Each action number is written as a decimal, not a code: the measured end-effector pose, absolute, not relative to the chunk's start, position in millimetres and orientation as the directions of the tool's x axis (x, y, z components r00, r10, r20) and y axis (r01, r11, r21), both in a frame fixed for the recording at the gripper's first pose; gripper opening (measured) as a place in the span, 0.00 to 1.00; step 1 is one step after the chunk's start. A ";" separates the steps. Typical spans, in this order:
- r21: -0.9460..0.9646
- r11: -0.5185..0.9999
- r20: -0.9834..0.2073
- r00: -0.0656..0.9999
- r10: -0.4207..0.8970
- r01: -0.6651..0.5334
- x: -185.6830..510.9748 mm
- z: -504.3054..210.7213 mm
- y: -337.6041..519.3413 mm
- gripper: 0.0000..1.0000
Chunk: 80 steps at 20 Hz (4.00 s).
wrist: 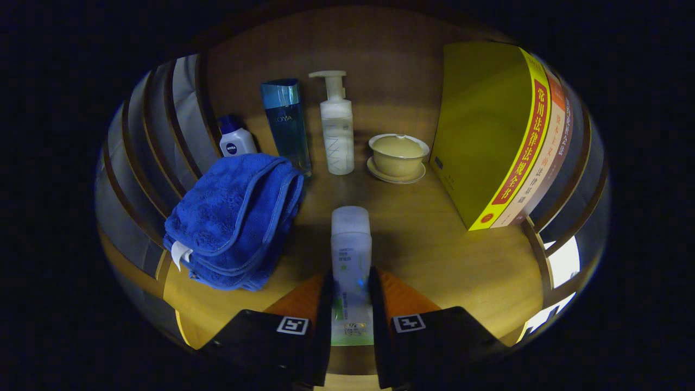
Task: Pull open the drawer, take out the items inside it, and place them on the countertop above the cabinet.
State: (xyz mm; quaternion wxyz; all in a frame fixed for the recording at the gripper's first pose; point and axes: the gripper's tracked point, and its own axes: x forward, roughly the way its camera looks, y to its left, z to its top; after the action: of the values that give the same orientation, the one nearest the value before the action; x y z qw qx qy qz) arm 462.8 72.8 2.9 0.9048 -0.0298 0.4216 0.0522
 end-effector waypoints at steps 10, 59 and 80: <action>0.028 0.995 -0.746 0.661 0.087 -0.099 461.7 1.7 80.7 0.97; -0.021 0.993 -0.181 0.977 0.110 -0.116 119.9 -30.7 44.0 0.99; -0.077 0.993 -0.216 0.974 0.073 -0.091 168.5 -35.1 40.5 0.99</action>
State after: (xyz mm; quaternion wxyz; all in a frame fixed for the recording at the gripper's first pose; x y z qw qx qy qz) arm 168.5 40.5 -35.1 0.9924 -0.0434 0.1071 0.0413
